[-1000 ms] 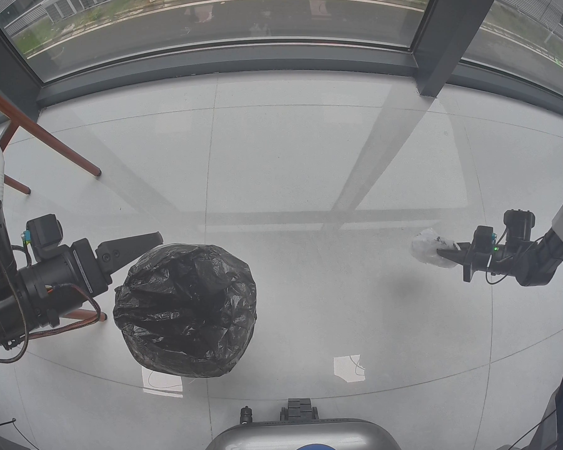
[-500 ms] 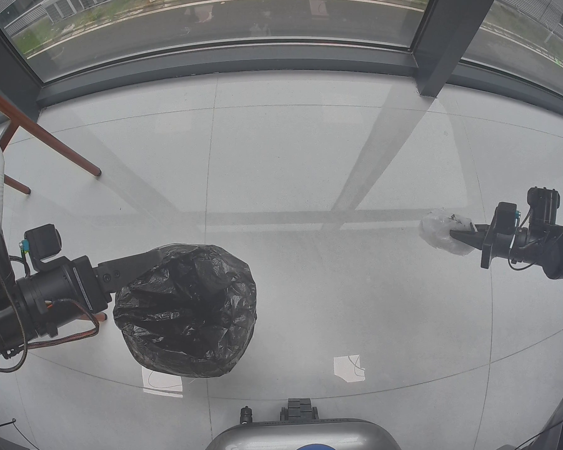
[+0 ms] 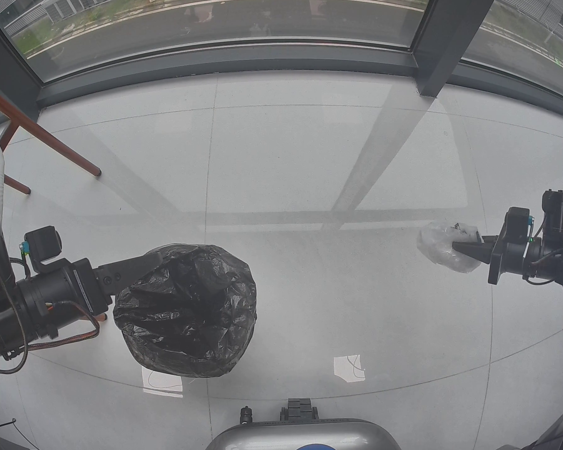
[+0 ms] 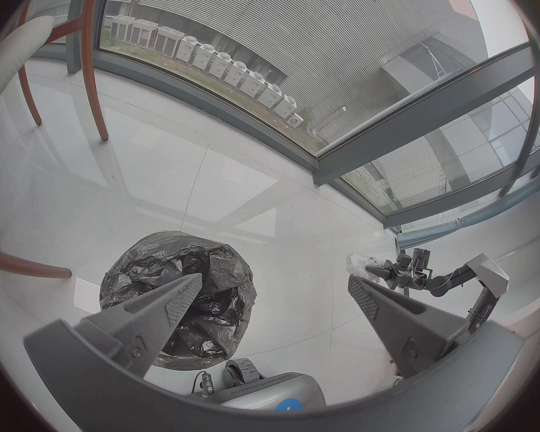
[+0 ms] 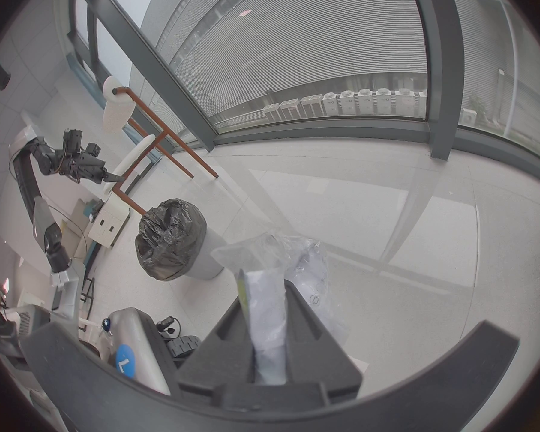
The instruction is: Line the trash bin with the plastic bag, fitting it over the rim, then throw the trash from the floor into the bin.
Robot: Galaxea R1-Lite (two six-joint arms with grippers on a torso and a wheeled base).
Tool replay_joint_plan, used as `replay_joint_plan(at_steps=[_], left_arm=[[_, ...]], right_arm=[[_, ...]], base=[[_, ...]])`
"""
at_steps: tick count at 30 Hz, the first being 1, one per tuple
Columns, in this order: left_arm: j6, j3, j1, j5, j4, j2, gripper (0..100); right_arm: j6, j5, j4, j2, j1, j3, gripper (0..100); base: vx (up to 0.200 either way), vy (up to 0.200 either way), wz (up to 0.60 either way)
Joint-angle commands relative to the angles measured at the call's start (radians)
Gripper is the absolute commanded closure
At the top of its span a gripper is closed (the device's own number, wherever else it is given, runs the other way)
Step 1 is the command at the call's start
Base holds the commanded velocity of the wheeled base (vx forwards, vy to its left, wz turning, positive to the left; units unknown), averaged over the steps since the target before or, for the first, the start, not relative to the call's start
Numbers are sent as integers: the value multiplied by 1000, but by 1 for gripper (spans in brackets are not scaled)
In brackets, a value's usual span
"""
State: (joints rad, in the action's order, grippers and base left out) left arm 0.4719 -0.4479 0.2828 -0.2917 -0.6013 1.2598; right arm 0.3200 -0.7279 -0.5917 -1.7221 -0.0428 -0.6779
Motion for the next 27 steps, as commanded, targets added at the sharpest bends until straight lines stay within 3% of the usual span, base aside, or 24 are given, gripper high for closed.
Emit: replay_joint_plan(at_steps=[1, 14, 27], left_arm=[[1, 1, 1, -3, -2, -2, 0], [-7, 3, 32, -1, -3, 0, 0], [-56, 18, 33, -1, -3, -2, 0]], right_arm=[[-48, 39, 0, 104, 55, 60, 100], [-127, 153, 1, 234, 182, 175, 100], [-134, 226, 1, 263, 277, 201, 100]], base=[[0, 0, 0], [0, 0, 0], [0, 0, 0]])
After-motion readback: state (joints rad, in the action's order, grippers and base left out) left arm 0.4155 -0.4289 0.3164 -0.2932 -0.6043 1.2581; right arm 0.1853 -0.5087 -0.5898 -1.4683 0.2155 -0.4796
